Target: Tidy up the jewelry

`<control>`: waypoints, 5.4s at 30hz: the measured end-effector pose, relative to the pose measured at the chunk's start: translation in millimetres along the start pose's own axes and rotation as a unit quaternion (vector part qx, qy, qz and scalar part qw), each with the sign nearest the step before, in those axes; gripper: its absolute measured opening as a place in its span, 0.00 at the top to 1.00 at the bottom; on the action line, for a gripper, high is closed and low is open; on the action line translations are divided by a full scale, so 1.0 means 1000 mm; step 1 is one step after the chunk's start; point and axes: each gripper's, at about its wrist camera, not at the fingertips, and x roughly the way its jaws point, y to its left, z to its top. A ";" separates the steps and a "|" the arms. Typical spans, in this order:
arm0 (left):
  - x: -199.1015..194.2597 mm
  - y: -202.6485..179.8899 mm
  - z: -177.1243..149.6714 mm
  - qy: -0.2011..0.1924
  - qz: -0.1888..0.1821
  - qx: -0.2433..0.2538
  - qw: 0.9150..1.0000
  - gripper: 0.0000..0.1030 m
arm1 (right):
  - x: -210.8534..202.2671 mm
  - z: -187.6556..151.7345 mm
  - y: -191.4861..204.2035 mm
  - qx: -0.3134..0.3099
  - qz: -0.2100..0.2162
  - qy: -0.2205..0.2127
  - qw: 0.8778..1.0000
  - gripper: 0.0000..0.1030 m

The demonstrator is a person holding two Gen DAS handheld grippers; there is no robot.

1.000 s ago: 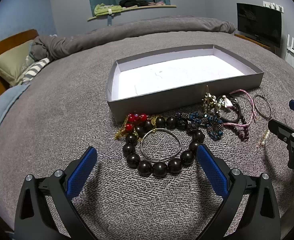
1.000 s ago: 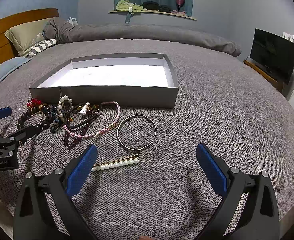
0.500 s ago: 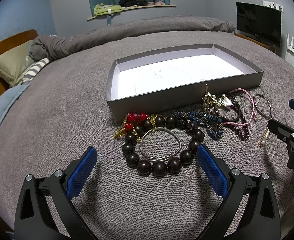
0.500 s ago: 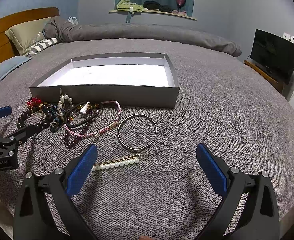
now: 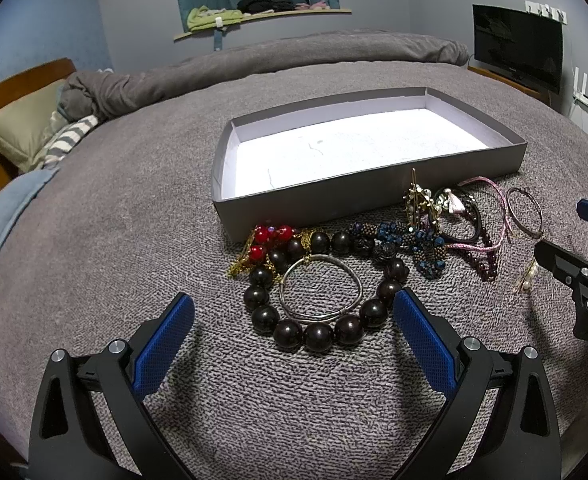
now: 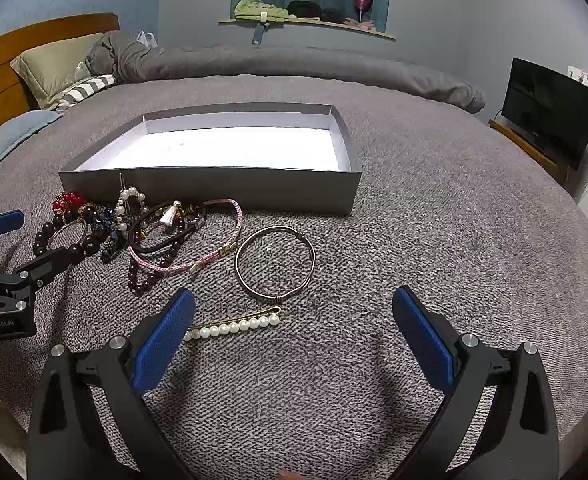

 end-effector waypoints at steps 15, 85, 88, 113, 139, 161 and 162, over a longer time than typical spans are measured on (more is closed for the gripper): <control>0.003 -0.001 -0.002 0.003 -0.004 -0.001 1.000 0.02 | 0.005 -0.009 0.003 -0.009 0.041 0.024 0.999 0.05; -0.024 0.014 0.007 -0.004 -0.127 0.012 0.992 0.62 | 0.010 -0.013 0.013 -0.052 0.064 0.060 0.995 0.32; -0.020 -0.002 0.004 0.008 -0.141 0.042 0.989 0.62 | 0.011 -0.013 0.013 -0.052 0.064 0.059 0.995 0.32; -0.005 -0.028 0.008 0.025 -0.155 0.110 0.982 0.86 | 0.009 -0.010 0.014 -0.054 0.070 0.056 0.995 0.32; -0.063 0.024 0.131 -0.080 -0.176 0.033 0.981 0.86 | -0.001 0.090 0.016 -0.037 0.071 -0.037 0.996 0.32; 0.110 0.070 0.144 0.020 -0.097 -0.078 0.992 0.86 | 0.118 0.126 0.011 -0.060 0.000 0.044 0.997 0.32; 0.113 0.071 0.143 0.025 -0.098 -0.081 0.992 0.86 | 0.119 0.126 0.011 -0.058 0.001 0.046 0.997 0.32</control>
